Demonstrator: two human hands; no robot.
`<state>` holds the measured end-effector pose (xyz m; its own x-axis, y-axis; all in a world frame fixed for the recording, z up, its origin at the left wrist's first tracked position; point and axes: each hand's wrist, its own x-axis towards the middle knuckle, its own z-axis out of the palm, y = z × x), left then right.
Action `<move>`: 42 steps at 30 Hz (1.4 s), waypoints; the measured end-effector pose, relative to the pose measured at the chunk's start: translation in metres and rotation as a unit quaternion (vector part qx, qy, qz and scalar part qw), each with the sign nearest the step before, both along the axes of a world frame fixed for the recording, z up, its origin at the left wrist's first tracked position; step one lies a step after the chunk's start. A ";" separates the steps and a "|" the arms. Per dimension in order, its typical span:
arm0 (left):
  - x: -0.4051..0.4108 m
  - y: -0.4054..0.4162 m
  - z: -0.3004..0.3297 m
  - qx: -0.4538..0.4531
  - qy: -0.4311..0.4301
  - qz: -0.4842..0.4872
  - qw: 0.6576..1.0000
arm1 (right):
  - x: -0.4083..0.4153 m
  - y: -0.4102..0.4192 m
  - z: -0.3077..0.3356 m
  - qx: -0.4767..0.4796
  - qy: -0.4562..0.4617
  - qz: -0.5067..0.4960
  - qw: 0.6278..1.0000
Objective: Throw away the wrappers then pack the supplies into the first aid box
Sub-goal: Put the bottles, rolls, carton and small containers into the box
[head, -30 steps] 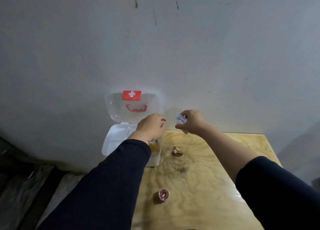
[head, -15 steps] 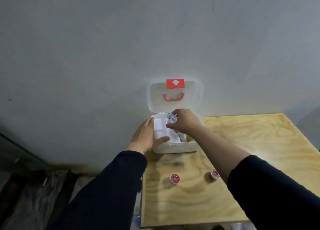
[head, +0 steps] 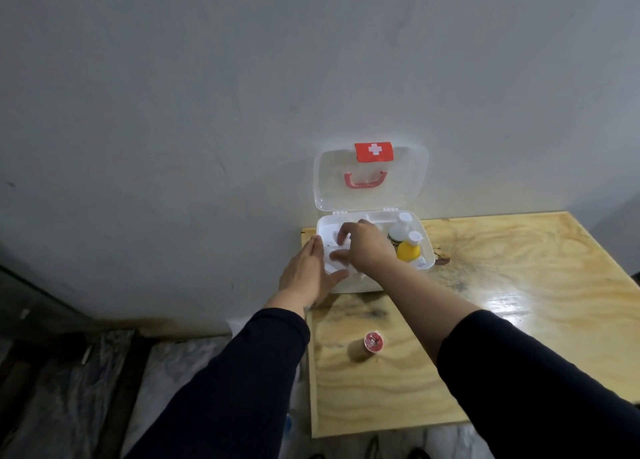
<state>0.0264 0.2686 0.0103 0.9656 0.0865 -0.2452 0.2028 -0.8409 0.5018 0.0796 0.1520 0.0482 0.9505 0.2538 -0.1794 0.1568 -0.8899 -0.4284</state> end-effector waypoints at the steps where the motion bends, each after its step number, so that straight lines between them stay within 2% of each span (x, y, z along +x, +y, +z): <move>1: 0.000 0.000 0.000 0.002 0.003 -0.002 1.000 | 0.001 -0.001 0.000 0.011 0.003 -0.007 1.000; 7: 0.001 0.000 0.005 0.014 0.006 -0.013 1.000 | 0.010 -0.003 0.008 0.011 -0.050 -0.056 0.997; 12: -0.002 0.000 0.006 0.030 -0.001 -0.020 0.999 | 0.008 -0.007 0.000 -0.060 -0.056 -0.049 0.995; 19: -0.003 0.001 0.008 0.050 0.012 -0.026 0.998 | -0.002 -0.024 0.000 0.001 -0.067 -0.083 0.994; 24: -0.001 -0.006 0.025 0.060 -0.015 -0.039 0.997 | -0.012 -0.059 0.010 -0.027 -0.089 -0.067 0.993; 28: -0.005 -0.023 0.049 0.076 -0.053 -0.086 0.992 | -0.023 -0.085 0.016 -0.042 -0.070 -0.074 0.994; 33: -0.021 -0.052 0.063 0.022 -0.025 -0.085 0.996 | -0.044 -0.115 0.010 -0.081 -0.033 -0.073 0.993; 42: -0.074 -0.083 0.025 0.015 0.036 -0.054 0.998 | -0.085 -0.157 -0.041 -0.098 0.074 -0.045 0.991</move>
